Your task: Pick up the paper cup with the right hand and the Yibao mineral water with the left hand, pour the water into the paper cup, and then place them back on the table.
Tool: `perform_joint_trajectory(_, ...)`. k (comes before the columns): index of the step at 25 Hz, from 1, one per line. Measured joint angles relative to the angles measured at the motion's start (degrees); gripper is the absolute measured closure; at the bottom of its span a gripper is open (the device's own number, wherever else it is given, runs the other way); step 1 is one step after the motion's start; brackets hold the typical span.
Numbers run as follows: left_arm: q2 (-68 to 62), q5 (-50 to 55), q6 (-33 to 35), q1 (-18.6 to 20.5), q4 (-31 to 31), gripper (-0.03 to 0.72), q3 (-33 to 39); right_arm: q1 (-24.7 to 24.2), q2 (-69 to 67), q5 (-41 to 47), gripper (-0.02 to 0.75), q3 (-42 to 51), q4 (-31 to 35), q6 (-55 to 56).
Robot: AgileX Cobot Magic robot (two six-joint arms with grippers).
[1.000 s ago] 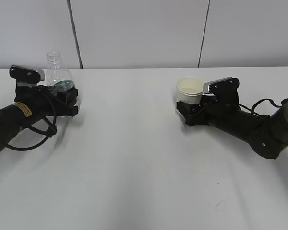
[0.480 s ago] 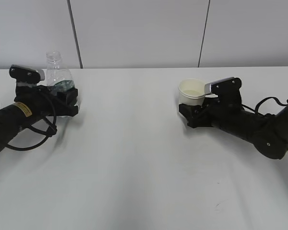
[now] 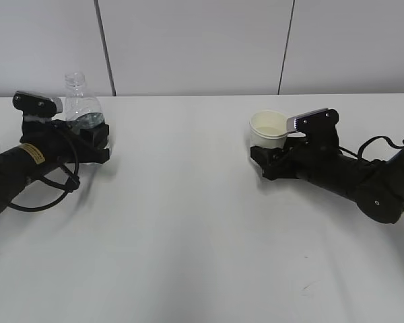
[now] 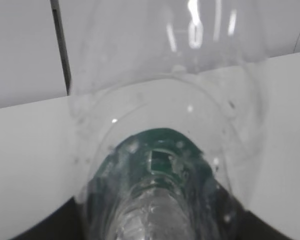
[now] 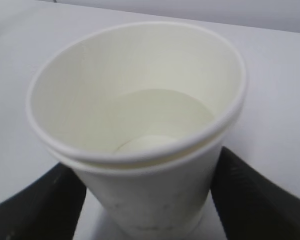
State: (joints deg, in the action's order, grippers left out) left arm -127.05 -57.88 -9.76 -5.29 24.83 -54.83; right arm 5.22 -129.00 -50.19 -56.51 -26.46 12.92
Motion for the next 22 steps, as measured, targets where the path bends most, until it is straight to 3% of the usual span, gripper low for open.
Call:
perform_joint_trajectory(8, 0.00, 0.00, 0.00, 0.00, 0.00, 0.387, 0.00, 0.00, 0.00, 0.00, 0.090, 0.10, -0.59, 1.24)
perform_joint_trajectory(22, 0.00, 0.00, 0.00, 0.00, 0.00, 0.387, 0.00, 0.00, 0.00, 0.25, 0.083, 0.22, -1.32, 2.25)
